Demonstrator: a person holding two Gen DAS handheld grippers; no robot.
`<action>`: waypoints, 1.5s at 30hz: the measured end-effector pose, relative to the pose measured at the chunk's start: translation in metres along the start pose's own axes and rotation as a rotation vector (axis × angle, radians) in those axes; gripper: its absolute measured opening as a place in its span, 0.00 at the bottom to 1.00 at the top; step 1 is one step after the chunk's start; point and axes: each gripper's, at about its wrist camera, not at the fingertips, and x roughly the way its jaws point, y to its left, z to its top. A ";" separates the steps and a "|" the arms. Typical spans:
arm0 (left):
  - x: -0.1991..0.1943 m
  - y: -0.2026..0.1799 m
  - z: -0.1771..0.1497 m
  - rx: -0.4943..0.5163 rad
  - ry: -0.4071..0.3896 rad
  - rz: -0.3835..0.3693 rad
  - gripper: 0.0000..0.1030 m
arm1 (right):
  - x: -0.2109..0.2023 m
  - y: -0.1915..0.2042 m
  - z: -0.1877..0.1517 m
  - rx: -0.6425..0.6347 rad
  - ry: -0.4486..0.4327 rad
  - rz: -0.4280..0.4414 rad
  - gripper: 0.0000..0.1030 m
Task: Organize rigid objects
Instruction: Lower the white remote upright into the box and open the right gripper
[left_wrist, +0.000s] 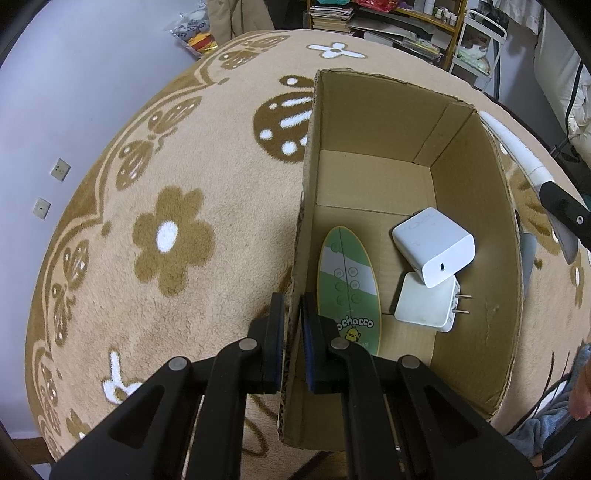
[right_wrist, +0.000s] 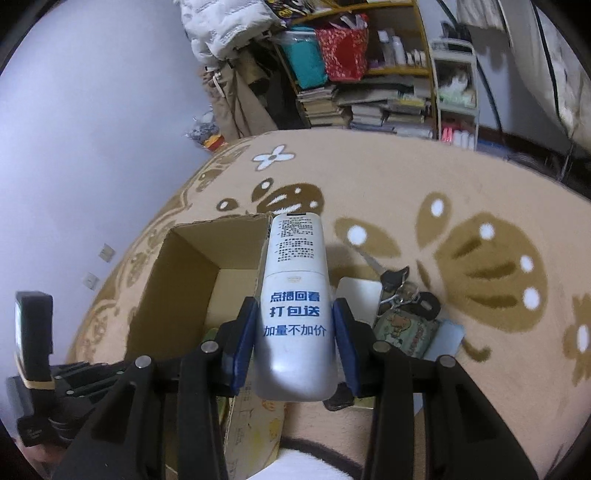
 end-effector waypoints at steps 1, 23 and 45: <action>0.000 0.000 0.000 -0.001 0.000 -0.003 0.08 | 0.000 0.001 0.000 -0.005 -0.003 -0.006 0.43; -0.001 0.000 0.000 0.001 0.000 0.000 0.08 | 0.000 0.046 -0.013 -0.139 0.006 0.050 0.43; 0.002 0.005 0.000 -0.006 0.006 -0.028 0.09 | 0.010 0.085 -0.036 -0.385 0.070 -0.058 0.49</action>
